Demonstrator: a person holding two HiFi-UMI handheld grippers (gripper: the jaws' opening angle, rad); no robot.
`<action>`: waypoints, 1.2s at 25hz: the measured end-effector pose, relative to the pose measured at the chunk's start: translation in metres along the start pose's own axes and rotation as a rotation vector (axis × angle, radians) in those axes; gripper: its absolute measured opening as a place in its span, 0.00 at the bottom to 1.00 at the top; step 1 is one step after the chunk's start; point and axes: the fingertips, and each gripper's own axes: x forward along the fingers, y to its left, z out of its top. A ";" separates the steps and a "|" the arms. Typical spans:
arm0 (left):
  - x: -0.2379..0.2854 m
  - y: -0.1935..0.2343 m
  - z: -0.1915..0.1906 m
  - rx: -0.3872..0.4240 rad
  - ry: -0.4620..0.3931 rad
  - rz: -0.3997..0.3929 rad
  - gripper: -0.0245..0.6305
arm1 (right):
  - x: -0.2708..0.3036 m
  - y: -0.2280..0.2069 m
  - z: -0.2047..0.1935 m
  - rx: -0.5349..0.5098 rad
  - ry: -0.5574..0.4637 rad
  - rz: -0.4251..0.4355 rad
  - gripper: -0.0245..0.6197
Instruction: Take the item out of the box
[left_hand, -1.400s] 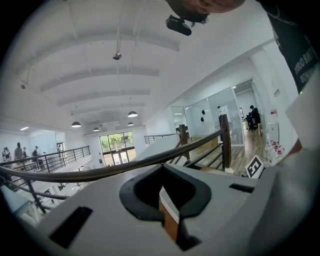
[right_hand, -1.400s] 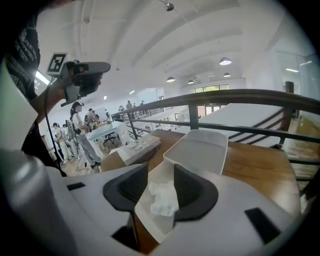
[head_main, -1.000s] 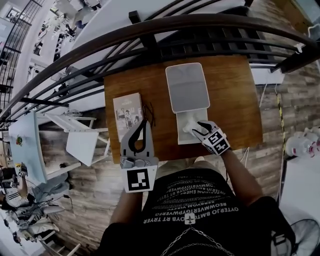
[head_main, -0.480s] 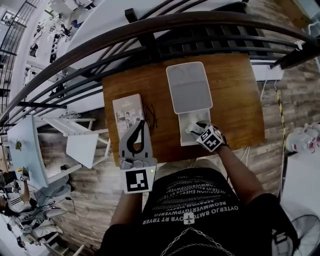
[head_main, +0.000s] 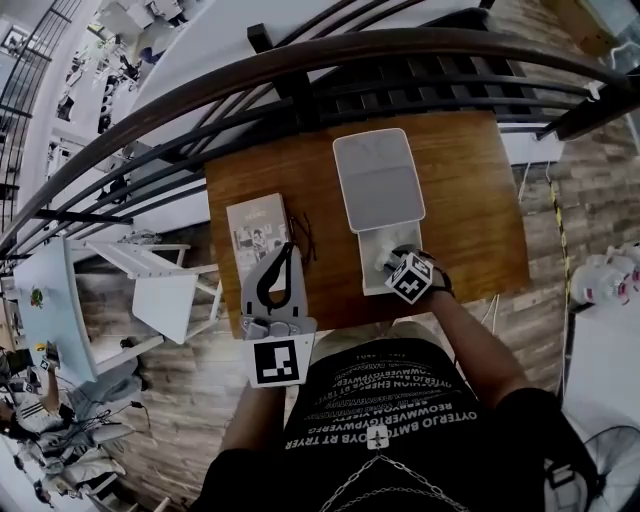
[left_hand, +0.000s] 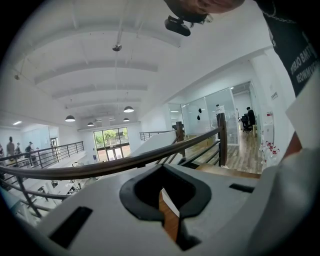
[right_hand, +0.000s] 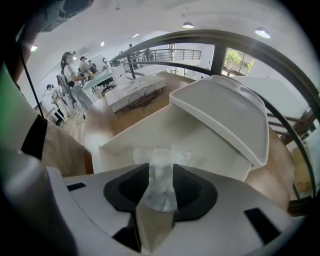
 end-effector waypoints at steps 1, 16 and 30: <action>-0.001 0.000 0.000 0.005 -0.001 0.000 0.05 | 0.001 0.000 -0.001 -0.020 0.005 -0.011 0.24; -0.057 -0.033 -0.005 0.004 -0.017 0.040 0.05 | -0.072 -0.002 0.006 0.062 -0.286 -0.106 0.11; -0.109 -0.088 0.010 0.006 -0.073 0.066 0.05 | -0.220 0.021 0.014 0.128 -0.664 -0.106 0.11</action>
